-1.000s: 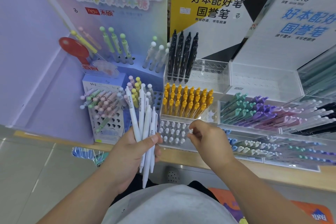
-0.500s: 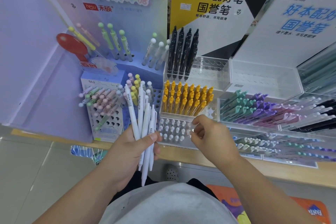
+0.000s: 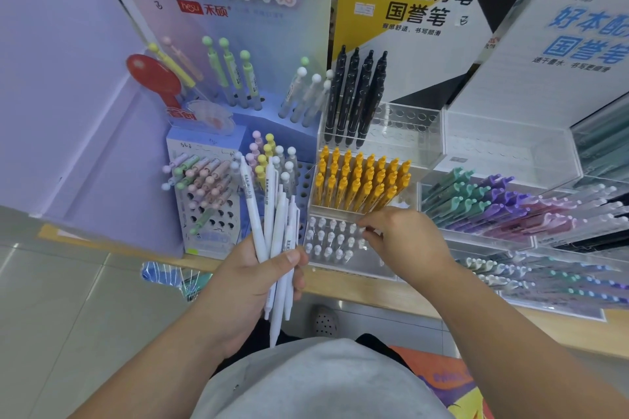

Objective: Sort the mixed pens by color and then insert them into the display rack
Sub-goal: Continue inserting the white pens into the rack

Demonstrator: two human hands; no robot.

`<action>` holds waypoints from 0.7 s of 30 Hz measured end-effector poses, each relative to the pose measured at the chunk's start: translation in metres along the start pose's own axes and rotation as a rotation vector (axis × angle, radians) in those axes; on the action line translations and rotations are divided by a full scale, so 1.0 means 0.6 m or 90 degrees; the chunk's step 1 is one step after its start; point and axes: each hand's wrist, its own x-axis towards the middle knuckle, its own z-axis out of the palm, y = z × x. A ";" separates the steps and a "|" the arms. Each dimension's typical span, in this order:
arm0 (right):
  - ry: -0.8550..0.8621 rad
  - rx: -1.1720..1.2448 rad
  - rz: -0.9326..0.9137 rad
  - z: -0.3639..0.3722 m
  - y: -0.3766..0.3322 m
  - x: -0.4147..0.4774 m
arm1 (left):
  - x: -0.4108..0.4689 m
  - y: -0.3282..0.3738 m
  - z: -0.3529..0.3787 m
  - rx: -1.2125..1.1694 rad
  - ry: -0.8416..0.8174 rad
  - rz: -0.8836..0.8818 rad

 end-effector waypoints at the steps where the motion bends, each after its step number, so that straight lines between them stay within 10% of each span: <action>1: -0.001 -0.003 -0.001 0.001 0.001 0.001 | -0.001 0.000 0.000 0.004 -0.005 0.000; 14: 0.043 0.039 0.045 -0.017 -0.006 -0.012 | -0.006 0.008 0.026 0.044 -0.061 -0.003; 21: -0.054 0.735 0.211 -0.105 -0.072 -0.044 | -0.001 0.016 0.050 0.081 -0.170 -0.029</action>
